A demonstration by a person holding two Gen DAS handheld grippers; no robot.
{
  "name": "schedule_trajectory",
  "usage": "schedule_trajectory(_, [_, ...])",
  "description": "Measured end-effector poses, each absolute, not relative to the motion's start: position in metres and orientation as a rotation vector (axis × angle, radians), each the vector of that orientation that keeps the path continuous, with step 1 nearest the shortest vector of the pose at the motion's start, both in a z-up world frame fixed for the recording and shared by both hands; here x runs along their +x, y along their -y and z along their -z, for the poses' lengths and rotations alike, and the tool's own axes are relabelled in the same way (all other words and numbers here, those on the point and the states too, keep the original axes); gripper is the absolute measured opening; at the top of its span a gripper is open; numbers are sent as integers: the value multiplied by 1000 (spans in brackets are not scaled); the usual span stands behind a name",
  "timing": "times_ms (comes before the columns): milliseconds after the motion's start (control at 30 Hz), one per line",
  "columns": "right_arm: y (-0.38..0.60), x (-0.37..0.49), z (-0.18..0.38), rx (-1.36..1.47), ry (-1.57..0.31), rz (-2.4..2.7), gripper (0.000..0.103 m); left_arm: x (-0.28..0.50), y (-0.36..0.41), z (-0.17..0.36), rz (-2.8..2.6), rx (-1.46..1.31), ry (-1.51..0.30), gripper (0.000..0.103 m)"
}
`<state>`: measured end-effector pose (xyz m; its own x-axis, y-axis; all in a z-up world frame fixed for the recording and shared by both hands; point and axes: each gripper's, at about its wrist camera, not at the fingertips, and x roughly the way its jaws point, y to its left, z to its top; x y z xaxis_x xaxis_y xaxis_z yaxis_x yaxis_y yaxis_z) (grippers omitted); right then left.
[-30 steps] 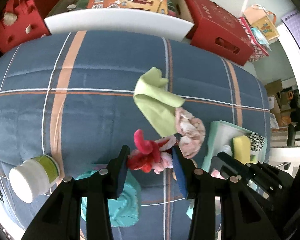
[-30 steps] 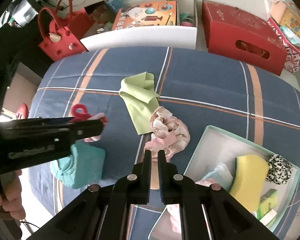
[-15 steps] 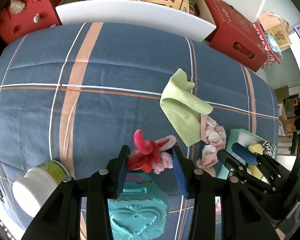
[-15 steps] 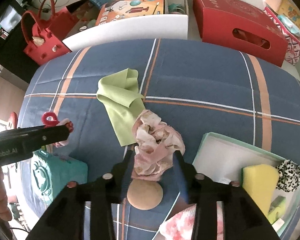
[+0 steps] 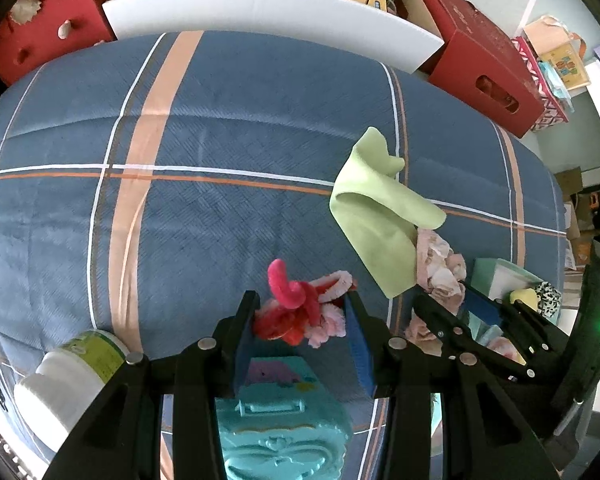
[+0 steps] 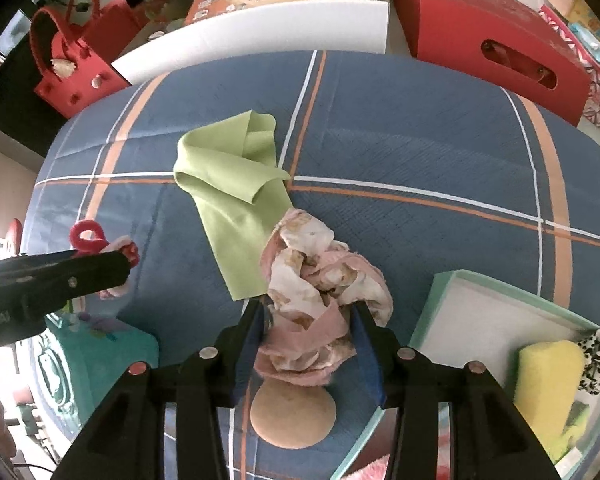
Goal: Organize soft objects
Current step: 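Carry both scrunchies over the tray with both grippers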
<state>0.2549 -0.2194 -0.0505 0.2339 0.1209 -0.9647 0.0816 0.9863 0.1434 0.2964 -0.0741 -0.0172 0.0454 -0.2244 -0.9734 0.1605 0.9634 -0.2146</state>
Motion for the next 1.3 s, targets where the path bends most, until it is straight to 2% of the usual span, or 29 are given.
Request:
schedule_trajectory(133, [219, 258, 56, 182, -1338, -16, 47, 299, 76, 22, 289, -52, -1505, 44])
schedule_trajectory(233, [221, 259, 55, 182, -1334, -6, 33, 300, 77, 23, 286, -52, -1509, 44])
schedule_trajectory(300, [223, 258, 53, 205, -1335, -11, 19, 298, 77, 22, 286, -54, -1510, 44])
schedule_trajectory(400, [226, 255, 48, 222, -1332, -18, 14, 295, 76, 16, 285, -53, -1505, 44])
schedule_trajectory(900, [251, 194, -47, 220, -1218, -12, 13, 239, 96, -60, 343, -31, -1407, 44])
schedule_trajectory(1133, [292, 142, -77, 230, -1200, 67, 13, 193, 137, -70, 423, -4, -1402, 44])
schedule_trajectory(1300, [315, 109, -76, 229, -1223, 128, 13, 156, 172, -65, 494, 27, -1416, 44])
